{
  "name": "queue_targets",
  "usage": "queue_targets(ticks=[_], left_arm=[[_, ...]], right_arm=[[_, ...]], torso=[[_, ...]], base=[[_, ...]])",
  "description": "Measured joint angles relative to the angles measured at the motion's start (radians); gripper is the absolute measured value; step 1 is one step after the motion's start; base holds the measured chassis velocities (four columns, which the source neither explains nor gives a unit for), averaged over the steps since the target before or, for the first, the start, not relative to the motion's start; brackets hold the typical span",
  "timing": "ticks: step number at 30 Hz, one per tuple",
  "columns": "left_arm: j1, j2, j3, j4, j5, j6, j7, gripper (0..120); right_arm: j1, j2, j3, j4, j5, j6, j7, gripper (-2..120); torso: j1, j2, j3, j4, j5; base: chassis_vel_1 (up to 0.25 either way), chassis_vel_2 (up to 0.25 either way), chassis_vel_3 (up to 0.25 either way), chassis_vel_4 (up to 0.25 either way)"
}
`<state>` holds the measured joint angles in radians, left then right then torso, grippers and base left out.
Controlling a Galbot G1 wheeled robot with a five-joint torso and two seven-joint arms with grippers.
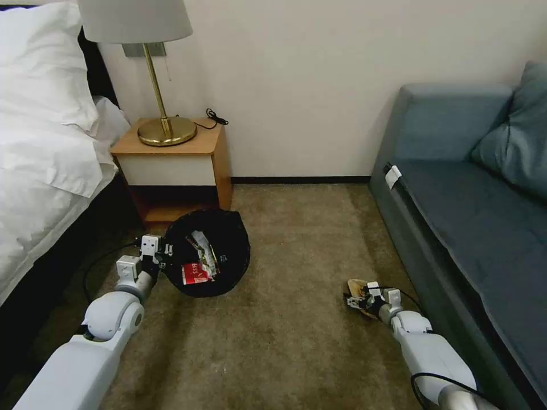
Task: Pick up the trash bin, then pick up the garbage on the floor and place it into the trash bin.
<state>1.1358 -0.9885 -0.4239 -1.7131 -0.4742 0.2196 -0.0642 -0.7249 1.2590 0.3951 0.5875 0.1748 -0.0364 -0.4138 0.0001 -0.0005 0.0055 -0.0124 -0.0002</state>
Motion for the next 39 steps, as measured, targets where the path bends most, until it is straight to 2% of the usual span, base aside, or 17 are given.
queue_targets(ticks=[1,5,7,8,10,11,14,20,21,23,26,34,39], left_arm=[[0.0,0.0,0.0,-0.001,-0.001,-0.001,0.0,2],[0.001,-0.001,0.0,-0.001,-0.002,-0.003,0.0,2],[0.002,-0.001,0.0,0.0,-0.003,-0.004,0.0,2],[0.002,-0.001,0.0,0.0,-0.003,-0.004,0.0,2],[0.002,-0.001,-0.001,0.001,-0.003,-0.005,0.0,2],[0.002,-0.001,-0.001,0.001,-0.003,-0.005,0.0,2],[0.002,-0.003,-0.001,0.0,-0.005,-0.005,-0.001,2],[0.003,-0.005,0.0,-0.003,-0.005,-0.005,-0.002,2],[0.004,-0.005,0.0,-0.005,-0.005,-0.005,-0.002,2],[0.007,-0.005,0.0,-0.007,-0.004,-0.006,-0.002,2],[0.01,-0.005,-0.002,-0.009,-0.004,-0.006,-0.002,2],[0.012,-0.004,-0.002,-0.014,-0.004,-0.007,-0.002,2],[-0.003,-0.015,0.014,-0.008,-0.003,-0.009,-0.006,2]], right_arm=[[0.003,0.002,0.003,-0.01,-0.001,0.0,-0.005,85],[0.009,0.008,0.013,-0.028,-0.006,0.003,-0.014,75],[0.012,0.009,0.019,-0.035,-0.01,0.006,-0.02,63],[0.012,0.009,0.019,-0.035,-0.01,0.006,-0.02,63],[0.012,0.006,0.024,-0.037,-0.01,0.006,-0.026,53],[0.012,0.006,0.024,-0.037,-0.01,0.006,-0.026,53],[0.009,0.004,0.027,-0.036,-0.01,0.007,-0.03,38],[0.004,0.005,0.03,-0.03,-0.008,0.008,-0.032,23],[0.002,0.006,0.032,-0.028,-0.008,0.009,-0.033,15],[-0.003,0.007,0.034,-0.025,-0.008,0.01,-0.034,5],[-0.01,0.008,0.037,-0.015,-0.006,0.01,-0.034,0],[-0.05,-0.009,0.027,0.076,0.05,-0.009,-0.034,0],[-0.08,-0.033,-0.001,0.173,0.103,-0.028,-0.032,0]], torso=[[0.0,0.0,0.0,-0.0001,-0.0001],[0.0,0.0,0.0,-0.0002,-0.0004],[0.0,0.0,0.0,-0.0001,-0.0002],[0.0,0.0,0.0,-0.0001,-0.0002],[0.0,0.0,0.0,0.0001,-0.0002],[0.0,0.0,0.0,0.0001,-0.0002],[0.0,0.0,0.0,0.0003,0.0002],[0.0,0.0,0.0,0.0007,0.0005],[0.0,0.0,0.0,0.0009,0.0006],[0.0,0.0,0.0,0.0009,0.0006],[0.0,0.0,0.0,0.0008,0.0007],[0.0,0.0,0.0,0.0002,0.0008],[0.0,0.0,0.0,0.0003,0.0006]], base=[[0.0,0.0,0.0,0.0],[0.0,0.0,0.0,0.0],[0.0,0.0,0.0,0.0],[0.0,0.0,0.0,0.0],[0.0,0.0,0.0,0.0],[0.0,0.0,0.0,0.0],[0.0,0.0,0.0,0.0],[0.0,0.0,0.0,0.0],[0.0,0.0,0.0,0.0],[0.0,0.0,0.0,0.0],[0.0,0.0,0.0,0.0],[0.0,0.0,0.0,0.0],[0.0,0.0,0.0,0.0]])
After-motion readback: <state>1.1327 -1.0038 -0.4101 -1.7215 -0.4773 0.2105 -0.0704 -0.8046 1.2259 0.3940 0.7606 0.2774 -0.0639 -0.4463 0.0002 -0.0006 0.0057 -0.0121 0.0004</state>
